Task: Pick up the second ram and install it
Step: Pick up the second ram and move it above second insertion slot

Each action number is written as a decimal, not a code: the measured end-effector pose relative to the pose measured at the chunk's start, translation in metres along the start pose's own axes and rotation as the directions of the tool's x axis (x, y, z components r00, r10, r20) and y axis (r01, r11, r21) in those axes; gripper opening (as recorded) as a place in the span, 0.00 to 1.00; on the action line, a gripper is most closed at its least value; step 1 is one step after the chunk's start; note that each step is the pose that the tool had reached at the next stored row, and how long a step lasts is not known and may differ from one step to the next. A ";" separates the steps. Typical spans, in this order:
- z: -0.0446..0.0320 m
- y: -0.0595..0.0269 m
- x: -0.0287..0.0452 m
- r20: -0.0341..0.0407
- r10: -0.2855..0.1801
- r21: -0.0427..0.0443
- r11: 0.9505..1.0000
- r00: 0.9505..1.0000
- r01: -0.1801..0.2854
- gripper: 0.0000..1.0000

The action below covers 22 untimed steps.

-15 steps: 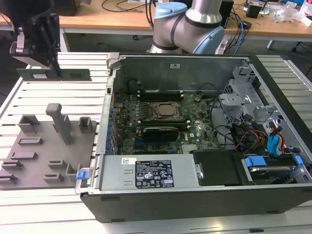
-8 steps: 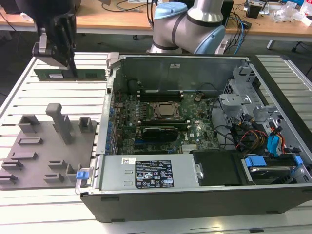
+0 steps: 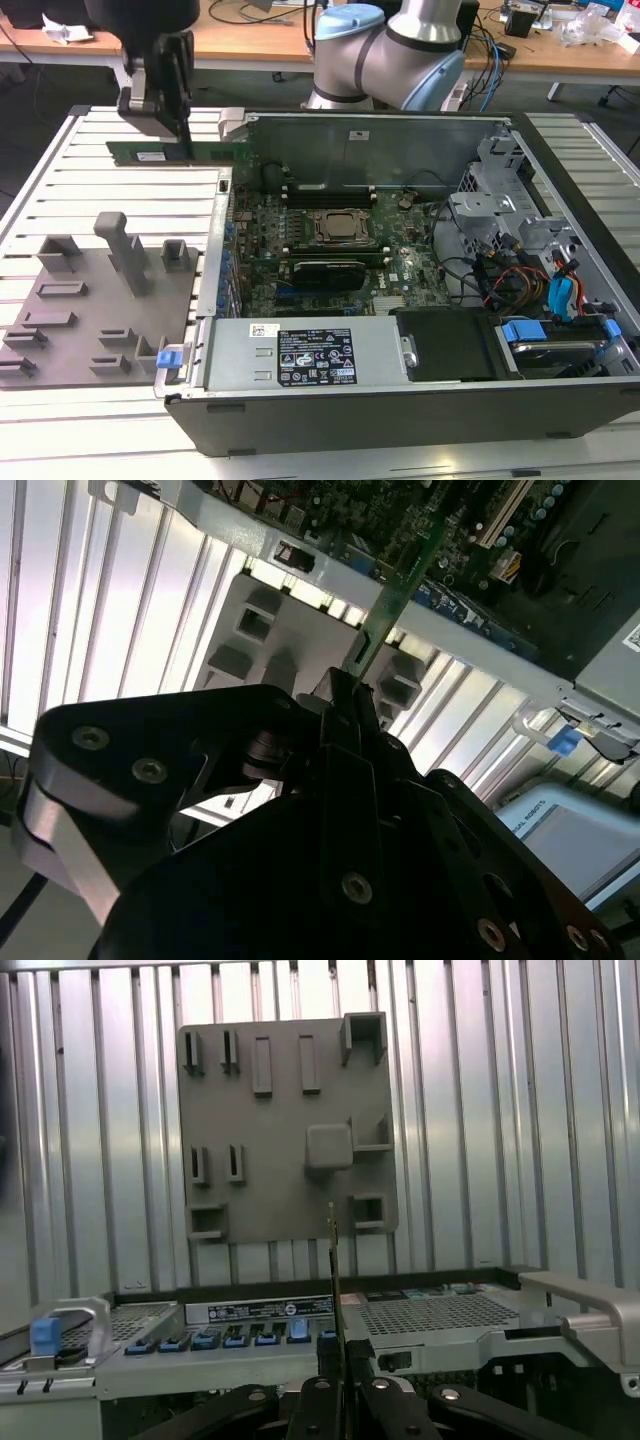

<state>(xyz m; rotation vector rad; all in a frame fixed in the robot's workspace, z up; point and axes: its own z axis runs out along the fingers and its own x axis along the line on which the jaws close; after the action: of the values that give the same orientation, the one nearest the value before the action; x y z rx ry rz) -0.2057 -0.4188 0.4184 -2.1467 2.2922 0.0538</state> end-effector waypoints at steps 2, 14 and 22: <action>-0.0001 -0.0050 -0.0003 0.000 0.000 -0.001 1.000 1.000 0.000 0.14; -0.0011 -0.0477 -0.0033 -0.001 0.000 -0.010 1.000 1.000 0.000 0.14; -0.0018 -0.0781 -0.0057 -0.001 0.001 -0.019 1.000 1.000 -0.001 0.14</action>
<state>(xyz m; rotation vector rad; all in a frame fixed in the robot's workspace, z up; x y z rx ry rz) -0.1274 -0.4183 0.4183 -2.1554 2.3023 0.0745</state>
